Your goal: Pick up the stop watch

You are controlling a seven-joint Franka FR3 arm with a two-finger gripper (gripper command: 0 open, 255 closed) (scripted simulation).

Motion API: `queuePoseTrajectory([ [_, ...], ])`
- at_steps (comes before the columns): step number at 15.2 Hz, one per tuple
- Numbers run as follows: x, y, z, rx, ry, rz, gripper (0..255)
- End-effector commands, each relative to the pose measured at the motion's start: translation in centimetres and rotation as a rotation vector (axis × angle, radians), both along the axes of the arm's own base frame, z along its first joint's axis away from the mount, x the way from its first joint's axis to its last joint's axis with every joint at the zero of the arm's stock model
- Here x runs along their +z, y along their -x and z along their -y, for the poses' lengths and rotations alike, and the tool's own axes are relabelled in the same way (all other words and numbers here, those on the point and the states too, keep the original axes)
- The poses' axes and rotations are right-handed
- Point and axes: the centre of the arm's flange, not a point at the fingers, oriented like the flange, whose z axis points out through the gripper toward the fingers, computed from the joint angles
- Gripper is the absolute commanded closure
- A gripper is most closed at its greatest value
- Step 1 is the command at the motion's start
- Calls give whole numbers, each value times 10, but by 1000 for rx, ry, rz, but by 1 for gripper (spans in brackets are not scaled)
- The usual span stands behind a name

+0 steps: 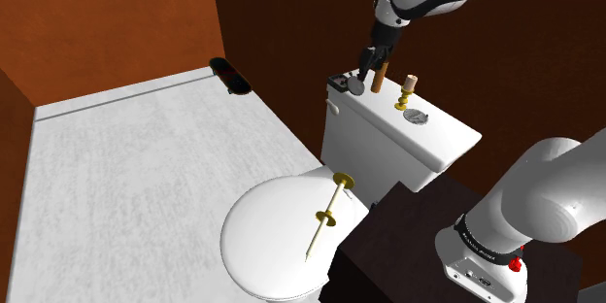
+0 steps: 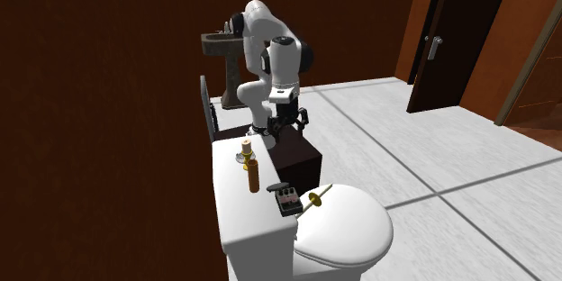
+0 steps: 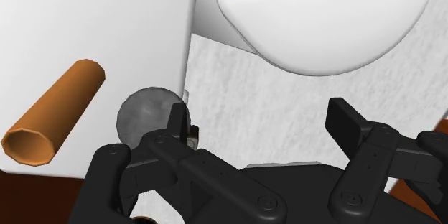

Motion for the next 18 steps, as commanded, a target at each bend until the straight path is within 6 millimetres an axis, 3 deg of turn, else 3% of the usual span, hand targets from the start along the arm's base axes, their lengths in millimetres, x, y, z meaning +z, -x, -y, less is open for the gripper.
queuePoseTrajectory([
  [1, -8, -18, 13, 11, 16, 13, 0],
  [10, -39, -105, 70, 55, 82, 66, 0],
  [18, -80, -107, 72, 56, 84, 68, 0],
])
